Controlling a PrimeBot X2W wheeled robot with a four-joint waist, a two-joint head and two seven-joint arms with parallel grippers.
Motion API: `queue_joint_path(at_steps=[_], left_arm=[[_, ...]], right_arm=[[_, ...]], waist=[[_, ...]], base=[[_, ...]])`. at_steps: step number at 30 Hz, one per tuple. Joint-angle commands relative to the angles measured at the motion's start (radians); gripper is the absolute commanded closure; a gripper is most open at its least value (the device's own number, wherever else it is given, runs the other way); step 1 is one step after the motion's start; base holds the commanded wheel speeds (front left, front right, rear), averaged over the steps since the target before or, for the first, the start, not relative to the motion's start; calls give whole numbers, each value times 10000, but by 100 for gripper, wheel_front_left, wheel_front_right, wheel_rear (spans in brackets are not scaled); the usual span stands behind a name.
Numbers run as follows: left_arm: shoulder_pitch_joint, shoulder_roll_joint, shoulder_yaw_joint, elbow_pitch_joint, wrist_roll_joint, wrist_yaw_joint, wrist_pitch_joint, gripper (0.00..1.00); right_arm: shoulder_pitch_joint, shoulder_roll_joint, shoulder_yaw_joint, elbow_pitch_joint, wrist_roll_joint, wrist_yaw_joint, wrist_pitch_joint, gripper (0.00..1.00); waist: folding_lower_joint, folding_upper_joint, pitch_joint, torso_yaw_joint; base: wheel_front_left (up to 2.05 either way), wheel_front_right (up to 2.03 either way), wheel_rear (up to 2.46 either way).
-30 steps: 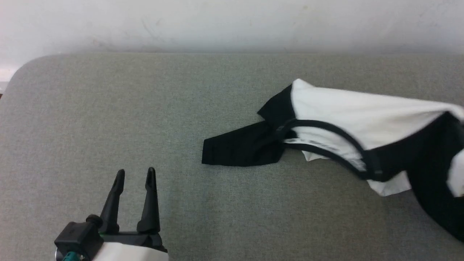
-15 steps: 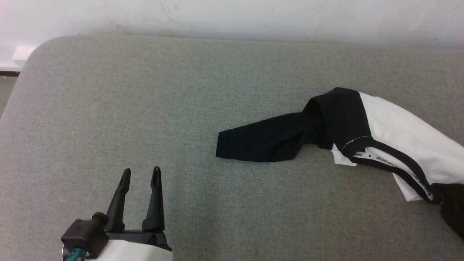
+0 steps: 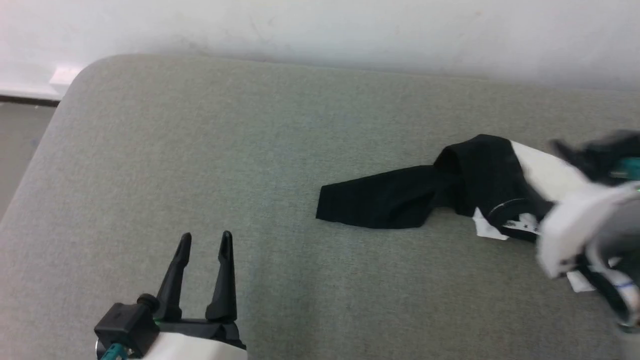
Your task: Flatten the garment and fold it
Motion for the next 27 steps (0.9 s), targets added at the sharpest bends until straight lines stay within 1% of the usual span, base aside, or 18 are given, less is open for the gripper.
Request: queue_joint_path(at_steps=[1, 3, 5, 8, 12, 16, 17, 18, 19, 21, 27], left_arm=[[-132, -48, -47, -32, 17, -83, -35, 0], [-195, -95, -85, -17, 14, -114, -52, 0], [-295, -149, -138, 31, 6, -173, -70, 0], [-470, -237, -247, 155, -7, -280, -89, 0], [-689, -349, -336, 328, -27, -399, -119, 0], [-861, -460, -431, 498, -28, -510, -146, 0], [-909, -488, -442, 538, -35, -536, -152, 0], [-951, -515, -443, 578, -40, -554, -159, 0], [-986, -538, -439, 620, -44, -567, -166, 0], [-1028, -573, -415, 701, -46, -585, -178, 0], [-986, -595, -291, 889, -70, -625, -205, 0]], right_arm=[[-419, -60, 722, 271, 125, -9, 306, 0], [-770, 87, 1289, 789, 327, -9, 624, 0], [-1116, -8, 1941, 1381, 339, -9, 915, 0], [-1550, -66, 2490, 2466, 317, -9, 1209, 0], [-2109, -182, 3084, 3848, 221, -9, 1271, 0], [-2433, -181, 3299, 5037, 50, -9, 1315, 0], [-2479, -167, 3275, 5303, 37, -9, 1384, 53], [-2505, -141, 3269, 5510, 7, -9, 1494, 88], [-2525, -129, 3315, 5648, -17, -9, 1630, 100], [-2605, -92, 3368, 5707, 3, -9, 1667, 100], [-3083, 211, 3573, 5351, 195, -9, 977, 100]], waist=[[1, 0, 239, 302], [1, 0, 385, 469], [1, 0, 528, 654], [1, 0, 728, 977], [1, 0, 964, 1375], [1, 0, 1144, 1662], [1, 0, 1180, 1715], [1, 0, 1198, 1745], [1, 0, 1203, 1762], [1, 0, 1184, 1758], [1, 0, 834, 1549]], base=[[0, 0, 0], [0, 0, 0], [0, 0, 0], [0, 0, 0], [0, 0, 0], [0, 0, 0], [0, 0, 0], [0, 0, 0], [0, 0, 0], [0, 0, 0], [0, 0, 0]])
